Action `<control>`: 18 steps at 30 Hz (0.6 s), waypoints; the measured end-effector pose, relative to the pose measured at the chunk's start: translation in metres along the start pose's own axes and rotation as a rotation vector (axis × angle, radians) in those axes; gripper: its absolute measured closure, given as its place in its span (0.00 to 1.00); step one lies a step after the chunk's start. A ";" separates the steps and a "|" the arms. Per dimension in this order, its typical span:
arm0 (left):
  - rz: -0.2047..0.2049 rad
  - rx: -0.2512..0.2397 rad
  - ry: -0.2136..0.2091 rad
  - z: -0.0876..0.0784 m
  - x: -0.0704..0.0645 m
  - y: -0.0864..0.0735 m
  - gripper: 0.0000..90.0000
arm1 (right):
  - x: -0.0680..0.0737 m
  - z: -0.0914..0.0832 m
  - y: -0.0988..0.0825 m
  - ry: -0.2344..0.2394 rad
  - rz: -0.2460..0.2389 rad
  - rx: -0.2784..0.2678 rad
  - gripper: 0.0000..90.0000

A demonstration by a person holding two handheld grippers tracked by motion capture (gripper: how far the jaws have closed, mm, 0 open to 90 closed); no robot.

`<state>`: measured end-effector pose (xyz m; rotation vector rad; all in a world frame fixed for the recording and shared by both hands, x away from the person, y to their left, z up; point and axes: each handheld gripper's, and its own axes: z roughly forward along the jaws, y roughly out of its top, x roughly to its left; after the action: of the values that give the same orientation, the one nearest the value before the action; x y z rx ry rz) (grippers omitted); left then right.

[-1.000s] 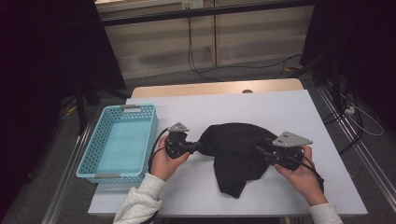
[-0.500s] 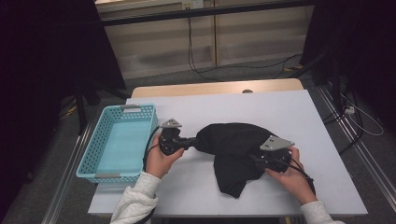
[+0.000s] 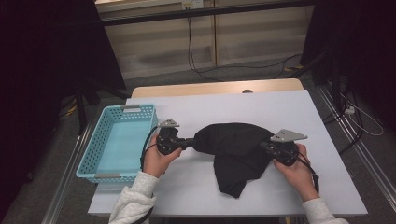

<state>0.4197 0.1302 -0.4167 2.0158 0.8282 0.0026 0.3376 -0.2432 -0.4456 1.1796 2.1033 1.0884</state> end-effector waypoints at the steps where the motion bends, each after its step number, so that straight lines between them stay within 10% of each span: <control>1: -0.001 -0.002 -0.001 -0.002 0.000 0.001 0.98 | 0.000 0.000 0.000 0.000 0.000 0.000 1.00; 5: -0.005 -0.016 0.003 -0.007 0.001 0.003 0.98 | 0.001 -0.005 0.001 0.028 -0.009 -0.019 0.95; 13: -0.007 -0.007 0.002 -0.003 0.000 0.001 0.98 | 0.016 0.019 -0.002 0.092 0.020 0.022 0.33; 18: -0.007 0.004 0.002 -0.001 0.000 0.000 0.98 | 0.019 0.027 0.002 0.042 -0.023 0.016 0.31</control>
<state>0.4193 0.1311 -0.4166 2.0166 0.8366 -0.0011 0.3481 -0.2151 -0.4595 1.1467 2.1562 1.0968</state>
